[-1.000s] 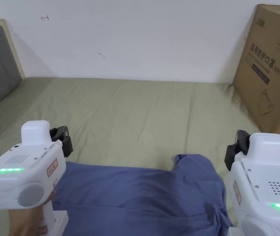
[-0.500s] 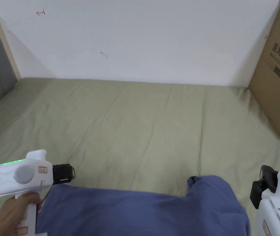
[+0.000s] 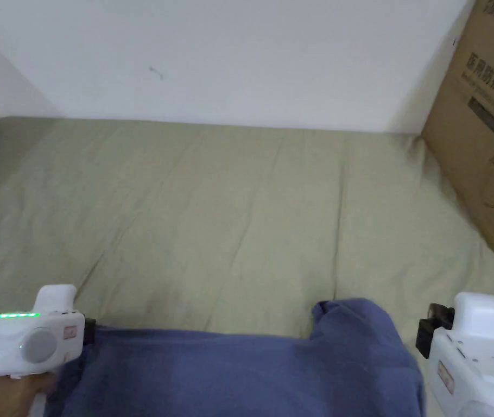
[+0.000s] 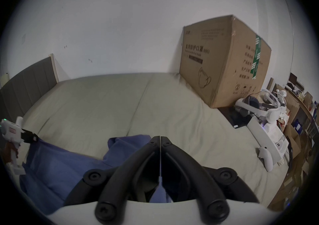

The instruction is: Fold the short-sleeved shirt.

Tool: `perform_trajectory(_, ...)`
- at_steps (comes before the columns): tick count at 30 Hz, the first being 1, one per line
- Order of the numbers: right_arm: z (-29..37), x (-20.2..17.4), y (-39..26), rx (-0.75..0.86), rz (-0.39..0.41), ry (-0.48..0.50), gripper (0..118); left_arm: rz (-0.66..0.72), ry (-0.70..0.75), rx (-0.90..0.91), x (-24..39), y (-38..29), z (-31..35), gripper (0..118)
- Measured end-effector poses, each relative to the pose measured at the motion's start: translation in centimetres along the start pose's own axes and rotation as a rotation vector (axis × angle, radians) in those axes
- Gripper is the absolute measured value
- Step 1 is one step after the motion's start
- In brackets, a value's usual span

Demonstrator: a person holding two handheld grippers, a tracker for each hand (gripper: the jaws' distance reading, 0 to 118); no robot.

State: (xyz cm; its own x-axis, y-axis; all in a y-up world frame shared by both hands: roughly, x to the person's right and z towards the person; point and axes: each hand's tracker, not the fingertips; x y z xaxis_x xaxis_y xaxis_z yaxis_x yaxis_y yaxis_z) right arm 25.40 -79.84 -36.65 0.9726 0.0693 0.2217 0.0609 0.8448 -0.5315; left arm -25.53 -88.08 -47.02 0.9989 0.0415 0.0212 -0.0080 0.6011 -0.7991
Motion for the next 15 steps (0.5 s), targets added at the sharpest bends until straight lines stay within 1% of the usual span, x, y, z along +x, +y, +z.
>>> perform_trajectory(1,-1.5,0.2,0.1,-0.055,0.009,0.010,17,0.006,-0.024,0.022,0.3,0.1,0.8,3)
perform_trajectory(2,-2.8,0.3,0.2,-0.099,0.016,0.018,34,0.008,-0.028,0.049,0.5,0.2,1.6,3)
perform_trajectory(3,-4.4,0.4,0.0,-0.141,0.015,0.022,60,0.013,-0.040,0.077,0.6,0.2,2.8,3)
perform_trajectory(4,-6.1,0.4,-0.2,-0.214,-0.001,0.037,84,0.022,-0.065,0.095,0.6,0.2,4.0,3)
perform_trajectory(5,-7.5,0.3,-0.5,-0.254,-0.009,0.046,99,0.036,-0.087,0.115,0.6,0.1,4.9,3)
perform_trajectory(6,-9.0,0.3,-0.9,-0.282,-0.036,0.046,112,0.047,-0.104,0.130,0.6,0.0,5.9,3)
perform_trajectory(7,-9.9,0.1,-1.4,-0.317,-0.046,0.033,114,0.039,-0.102,0.124,0.6,-0.1,6.8,3)
perform_trajectory(9,-12.5,0.2,-3.0,-0.390,-0.061,0.029,113,0.039,-0.119,0.155,0.3,-0.2,7.9,3)
perform_trajectory(10,-13.4,-0.1,-3.6,-0.438,-0.046,0.037,112,0.042,-0.129,0.158,0.2,-0.3,8.5,3)
perform_trajectory(11,-13.9,-0.3,-4.1,-0.461,-0.036,0.048,107,0.051,-0.137,0.161,0.1,-0.4,8.8,3)
perform_trajectory(12,-14.0,-0.7,-4.8,-0.493,-0.018,0.048,87,0.057,-0.141,0.162,0.4,-0.5,9.5,3)
perform_trajectory(13,-13.9,-1.1,-5.2,-0.500,-0.004,0.056,69,0.064,-0.145,0.163,0.4,-0.7,9.9,3)
perform_trajectory(14,-13.3,-1.2,-5.3,-0.476,-0.006,0.068,61,0.067,-0.149,0.162,0.3,-0.8,10.1,3)
perform_trajectory(15,-12.1,-1.4,-5.0,-0.422,0.004,0.062,21,0.070,-0.148,0.165,0.3,-1.0,10.5,3)
